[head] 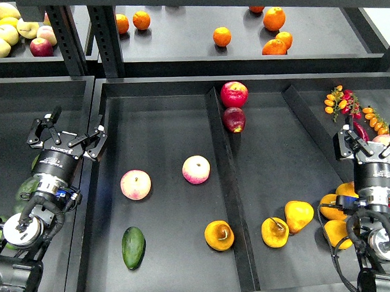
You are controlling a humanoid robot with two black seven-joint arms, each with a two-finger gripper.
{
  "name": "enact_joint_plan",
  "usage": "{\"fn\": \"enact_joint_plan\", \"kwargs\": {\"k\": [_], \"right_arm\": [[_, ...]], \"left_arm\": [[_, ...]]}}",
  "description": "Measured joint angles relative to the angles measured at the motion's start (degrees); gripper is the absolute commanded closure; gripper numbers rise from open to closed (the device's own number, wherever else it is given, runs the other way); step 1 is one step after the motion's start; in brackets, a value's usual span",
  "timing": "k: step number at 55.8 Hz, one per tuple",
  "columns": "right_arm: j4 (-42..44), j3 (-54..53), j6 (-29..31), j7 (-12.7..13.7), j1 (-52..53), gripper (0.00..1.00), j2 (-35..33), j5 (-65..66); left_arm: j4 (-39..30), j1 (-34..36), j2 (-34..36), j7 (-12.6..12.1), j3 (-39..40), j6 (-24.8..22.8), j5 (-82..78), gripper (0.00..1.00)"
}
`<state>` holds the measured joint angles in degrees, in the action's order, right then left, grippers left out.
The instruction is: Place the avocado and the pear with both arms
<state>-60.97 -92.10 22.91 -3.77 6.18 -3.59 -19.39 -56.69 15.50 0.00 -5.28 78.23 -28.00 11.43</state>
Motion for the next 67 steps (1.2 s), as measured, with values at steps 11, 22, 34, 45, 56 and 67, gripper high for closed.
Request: {"fn": "enact_joint_plan", "kwargs": {"k": [11, 22, 34, 45, 56, 67], "right_arm": [[0.17, -0.02, -2.8, 0.01, 1.68, 0.0, -0.33, 0.0], [3.29, -0.23, -6.93, 0.41, 6.49, 0.0, -1.99, -1.46], [7.09, -0.27, -8.27, 1.81, 9.39, 0.0, -4.2, -1.68], [7.91, -0.27, -10.63, 2.25, 10.37, 0.0, -5.69, -2.68], [8.49, -0.27, -11.02, 2.42, 10.42, 0.0, -6.56, -2.93], [8.74, -0.27, -11.04, 2.46, 10.09, 0.0, -7.81, -3.25]], "left_arm": [[-0.84, 0.24, 0.0, -4.99, -0.03, 0.0, 0.0, 0.01], [-2.62, 2.08, 2.53, -21.31, -0.54, 0.0, -0.02, 0.06], [-4.83, 5.2, 9.52, -22.7, -2.35, 0.0, 0.09, 0.05], [-7.22, 7.48, 18.51, -22.73, -10.69, 0.0, 0.21, 0.04], [-8.47, 9.43, 22.61, -22.73, -20.17, 0.0, 0.06, 0.04], [-8.59, 16.79, 29.94, -22.73, -35.49, 0.0, -1.41, 0.04]]}}
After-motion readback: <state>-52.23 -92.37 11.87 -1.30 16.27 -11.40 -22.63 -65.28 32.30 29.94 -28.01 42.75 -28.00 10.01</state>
